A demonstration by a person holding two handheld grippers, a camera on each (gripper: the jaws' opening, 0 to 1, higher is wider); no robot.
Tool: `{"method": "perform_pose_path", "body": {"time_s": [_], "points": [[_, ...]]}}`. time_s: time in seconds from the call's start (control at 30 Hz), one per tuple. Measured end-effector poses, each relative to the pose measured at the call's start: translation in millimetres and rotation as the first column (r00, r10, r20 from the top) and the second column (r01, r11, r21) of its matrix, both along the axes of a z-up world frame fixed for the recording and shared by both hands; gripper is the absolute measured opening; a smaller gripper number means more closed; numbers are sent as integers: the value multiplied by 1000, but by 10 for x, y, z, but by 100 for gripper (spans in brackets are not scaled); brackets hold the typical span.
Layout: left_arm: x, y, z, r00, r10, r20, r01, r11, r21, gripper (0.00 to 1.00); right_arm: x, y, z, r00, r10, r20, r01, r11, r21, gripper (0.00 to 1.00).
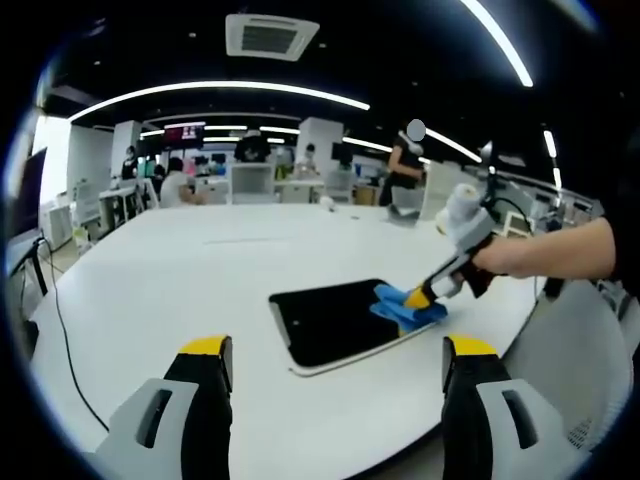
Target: Wipe the mirror surface with the cleaning cloth until all visible marks leave the cleaned area.
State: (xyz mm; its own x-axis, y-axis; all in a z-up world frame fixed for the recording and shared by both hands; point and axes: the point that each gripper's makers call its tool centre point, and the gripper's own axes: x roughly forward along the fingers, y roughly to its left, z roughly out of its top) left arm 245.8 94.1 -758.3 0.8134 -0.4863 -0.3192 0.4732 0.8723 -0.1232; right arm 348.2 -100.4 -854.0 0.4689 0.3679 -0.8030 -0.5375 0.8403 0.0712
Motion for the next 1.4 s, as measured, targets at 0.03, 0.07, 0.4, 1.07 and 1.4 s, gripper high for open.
{"method": "perform_pose_path", "body": {"time_s": [0.03,0.07,0.4,1.07,1.4], "points": [[-1,0,-4,1000,0,-2,0,1000,2,87,33,-3,-6,1000,-5,1,5,1000,1,1],[-1,2,-4,1000,1,-2,-1,1000,3,87,48,-4,-6,1000,-8,3,8,1000,1,1],[-2,-12,5,1000,-8,1,8,1000,-1,87,160,-15,-1,998,-49,28,47,998,38,1],[4,14,17,1000,8,9,-8,1000,-7,87,583,-64,-6,996,-73,42,71,996,49,1],[8,11,16,1000,4,8,-4,1000,-7,86,631,-52,14,996,-69,65,64,995,77,1]]}}
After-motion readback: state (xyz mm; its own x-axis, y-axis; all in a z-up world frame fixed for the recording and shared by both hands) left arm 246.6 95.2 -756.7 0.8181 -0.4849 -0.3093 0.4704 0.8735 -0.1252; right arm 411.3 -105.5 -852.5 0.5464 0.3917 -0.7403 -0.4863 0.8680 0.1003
